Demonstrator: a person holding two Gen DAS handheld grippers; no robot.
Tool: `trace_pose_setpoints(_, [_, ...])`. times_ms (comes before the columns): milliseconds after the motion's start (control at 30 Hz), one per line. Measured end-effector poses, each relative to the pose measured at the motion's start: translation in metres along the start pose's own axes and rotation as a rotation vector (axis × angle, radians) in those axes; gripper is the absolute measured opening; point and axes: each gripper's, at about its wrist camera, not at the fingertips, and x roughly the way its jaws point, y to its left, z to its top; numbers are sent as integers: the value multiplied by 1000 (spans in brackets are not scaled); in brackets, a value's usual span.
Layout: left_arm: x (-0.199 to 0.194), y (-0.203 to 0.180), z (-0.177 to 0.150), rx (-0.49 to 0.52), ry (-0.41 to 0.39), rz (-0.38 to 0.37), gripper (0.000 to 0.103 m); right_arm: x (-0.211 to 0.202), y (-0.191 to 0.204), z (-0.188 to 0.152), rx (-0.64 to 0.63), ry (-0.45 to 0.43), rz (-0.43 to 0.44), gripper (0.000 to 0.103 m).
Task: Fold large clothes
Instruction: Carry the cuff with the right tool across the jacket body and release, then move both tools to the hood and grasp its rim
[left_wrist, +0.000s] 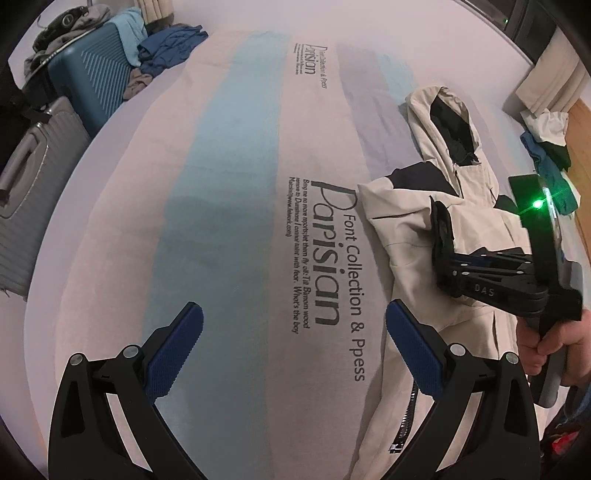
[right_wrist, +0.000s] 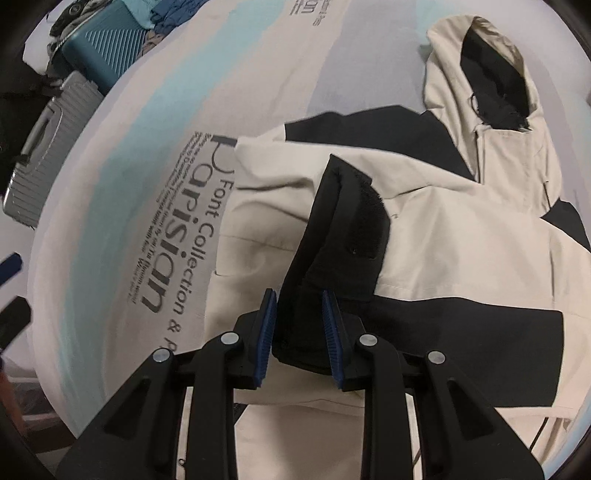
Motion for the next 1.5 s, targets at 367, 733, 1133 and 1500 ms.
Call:
trace_pose_setpoints(367, [6, 3, -11, -10, 15, 8, 97, 17, 5, -9, -31, -1, -10, 38])
trace_pose_setpoints(733, [-22, -6, -10, -7, 9, 17, 97, -49, -16, -14, 57, -105, 17, 94])
trace_pose_setpoints(1133, [-44, -83, 16, 62, -10, -16, 97, -164, -100, -42, 71, -250, 31, 95])
trace_pose_setpoints(1500, [-28, -181, 52, 59, -3, -32, 97, -201, -223, -38, 110, -294, -31, 95])
